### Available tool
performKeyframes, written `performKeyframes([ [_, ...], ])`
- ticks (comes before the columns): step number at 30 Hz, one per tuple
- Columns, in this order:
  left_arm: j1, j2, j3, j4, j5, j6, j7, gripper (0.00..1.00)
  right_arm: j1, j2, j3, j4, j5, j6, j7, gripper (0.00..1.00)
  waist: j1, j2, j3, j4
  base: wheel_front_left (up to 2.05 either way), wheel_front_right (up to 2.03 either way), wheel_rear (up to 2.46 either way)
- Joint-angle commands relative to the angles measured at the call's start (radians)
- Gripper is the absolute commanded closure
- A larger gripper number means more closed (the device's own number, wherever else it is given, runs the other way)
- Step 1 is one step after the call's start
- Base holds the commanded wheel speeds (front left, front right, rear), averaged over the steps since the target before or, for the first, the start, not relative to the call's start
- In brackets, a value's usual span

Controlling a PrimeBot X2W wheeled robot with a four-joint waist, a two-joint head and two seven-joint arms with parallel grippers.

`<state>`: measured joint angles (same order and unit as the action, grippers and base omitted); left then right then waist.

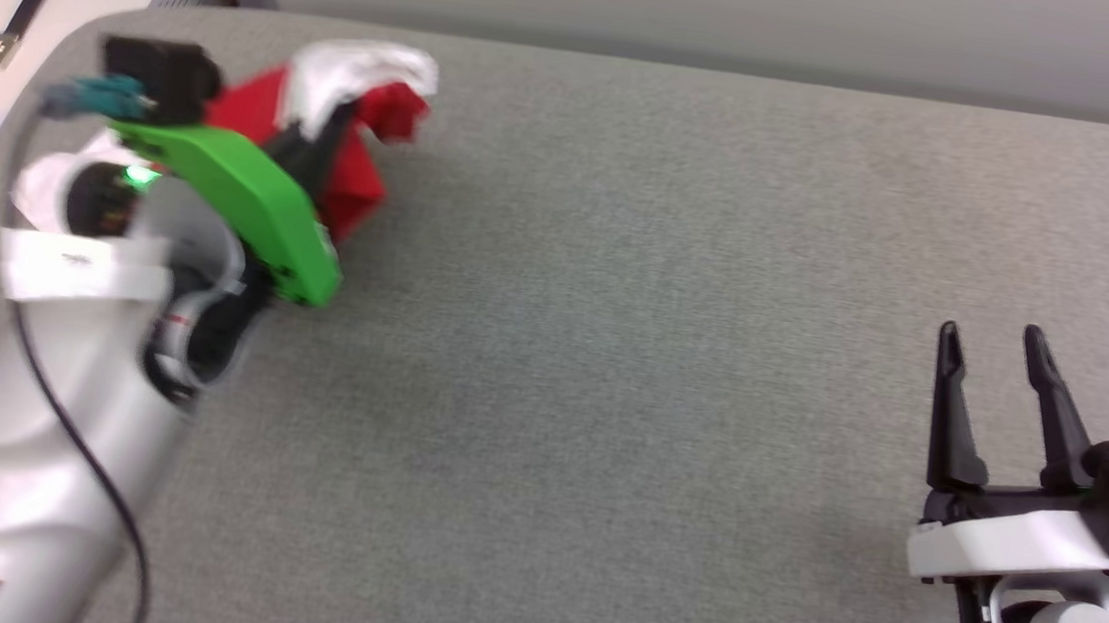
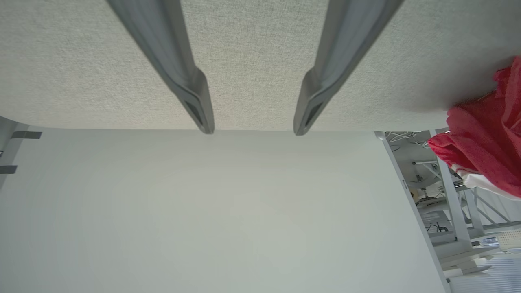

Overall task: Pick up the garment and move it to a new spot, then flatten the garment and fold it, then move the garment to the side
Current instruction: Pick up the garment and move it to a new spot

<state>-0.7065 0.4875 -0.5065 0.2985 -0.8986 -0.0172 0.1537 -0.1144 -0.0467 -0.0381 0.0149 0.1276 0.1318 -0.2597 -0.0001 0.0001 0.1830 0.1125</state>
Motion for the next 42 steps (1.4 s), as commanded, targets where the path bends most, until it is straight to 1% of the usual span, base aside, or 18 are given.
performKeyframes([
  [1, 0.025, -0.038, -0.018, -0.026, 0.006, 0.014, 0.001, 1.0, 0.009, -0.004, -0.016, -0.001, 0.007, -0.001, -0.002, 0.0, 0.0001, -0.0001, -0.043, -0.053, 0.0, 0.0, 0.0],
  [4, 0.043, -0.105, -0.055, -0.057, 0.006, 0.032, -0.001, 1.0, 0.01, -0.004, -0.042, -0.003, 0.005, -0.001, -0.002, 0.0, 0.0001, -0.0001, -0.049, -0.079, 0.0, 0.0, 0.0],
  [6, 0.046, -0.162, -0.087, -0.063, 0.013, 0.045, -0.008, 1.0, 0.009, -0.004, -0.06, -0.003, 0.003, -0.001, -0.002, 0.0, 0.0001, -0.0001, -0.049, -0.096, 0.0, 0.0, 0.0],
  [10, 0.048, -0.278, -0.151, -0.033, 0.025, 0.063, -0.021, 1.0, 0.001, -0.004, -0.074, -0.002, 0.005, -0.001, -0.002, 0.0, 0.0001, -0.0001, -0.04, -0.138, 0.0, 0.0, 0.0],
  [13, 0.043, -0.364, -0.19, 0.015, 0.035, 0.078, -0.042, 1.0, 0.001, -0.004, -0.08, 0.0, 0.008, -0.001, -0.002, 0.0, 0.0001, -0.0001, -0.036, -0.166, 0.0, 0.0, 0.0],
  [15, 0.041, -0.4, -0.223, 0.052, 0.043, 0.082, -0.056, 1.0, 0.0, -0.004, -0.076, 0.002, 0.011, -0.001, -0.002, 0.0, 0.0001, -0.0001, -0.031, -0.184, 0.0, 0.0, 0.0],
  [19, 0.047, -0.432, -0.309, 0.127, 0.058, 0.086, -0.105, 1.0, -0.008, -0.004, -0.06, 0.005, 0.021, -0.001, -0.002, 0.0, 0.0001, -0.0001, -0.022, -0.22, 0.0, 0.0, 0.0],
  [20, 0.056, -0.435, -0.353, 0.149, 0.063, 0.076, -0.106, 0.69, -0.011, -0.004, -0.057, 0.007, 0.024, -0.001, -0.002, 0.0, 0.0001, -0.0001, -0.019, -0.23, 0.0, 0.0, 0.0],
  [21, 0.068, -0.436, -0.39, 0.164, 0.058, 0.07, -0.1, 0.13, -0.014, -0.004, -0.052, 0.009, 0.027, -0.001, -0.002, 0.0, 0.0001, -0.0001, -0.016, -0.239, 0.0, 0.0, 0.0],
  [22, 0.082, -0.436, -0.437, 0.17, 0.046, 0.059, -0.095, 0.0, -0.019, -0.004, -0.047, 0.012, 0.03, -0.001, -0.002, 0.0, 0.0001, -0.0001, -0.012, -0.249, 0.0, 0.0, 0.0],
  [24, 0.102, -0.437, -0.511, 0.182, 0.024, 0.04, -0.084, 0.0, -0.025, -0.004, -0.041, 0.016, 0.034, -0.001, -0.002, 0.0, 0.0001, -0.0001, -0.006, -0.259, 0.0, 0.0, 0.0],
  [26, 0.11, -0.437, -0.561, 0.196, 0.009, 0.026, -0.084, 0.0, -0.027, -0.004, -0.044, 0.016, 0.038, -0.001, -0.002, 0.0, 0.0001, -0.0001, -0.001, -0.26, 0.0, 0.0, 0.0],
  [29, 0.102, -0.437, -0.591, 0.214, -0.011, 0.016, -0.109, 0.0, -0.023, -0.004, -0.05, 0.021, 0.038, -0.001, -0.002, 0.0, 0.0001, -0.0001, 0.001, -0.247, 0.0, 0.0, 0.0],
  [33, 0.066, -0.437, -0.579, 0.237, -0.029, 0.007, -0.184, 0.0, -0.015, -0.004, -0.05, 0.035, 0.03, -0.001, -0.002, 0.0, 0.0001, -0.0001, -0.016, -0.214, 0.0, 0.0, 0.0],
  [37, 0.019, -0.436, -0.542, 0.261, -0.025, 0.0, -0.277, 0.0, -0.004, -0.004, -0.054, 0.045, 0.017, -0.001, -0.002, 0.0, 0.0001, -0.0001, -0.047, -0.168, 0.0, 0.0, 0.0],
  [39, -0.005, -0.422, -0.521, 0.271, -0.008, 0.001, -0.326, 0.0, 0.004, -0.004, -0.057, 0.05, 0.01, -0.001, -0.002, 0.0, 0.0001, -0.0001, -0.067, -0.142, 0.0, 0.0, 0.0],
  [42, -0.023, -0.374, -0.477, 0.275, 0.014, 0.016, -0.382, 0.0, 0.022, -0.004, -0.055, 0.059, 0.001, -0.001, -0.002, 0.0, 0.0001, -0.0001, -0.099, -0.108, 0.0, 0.0, 0.0],
])
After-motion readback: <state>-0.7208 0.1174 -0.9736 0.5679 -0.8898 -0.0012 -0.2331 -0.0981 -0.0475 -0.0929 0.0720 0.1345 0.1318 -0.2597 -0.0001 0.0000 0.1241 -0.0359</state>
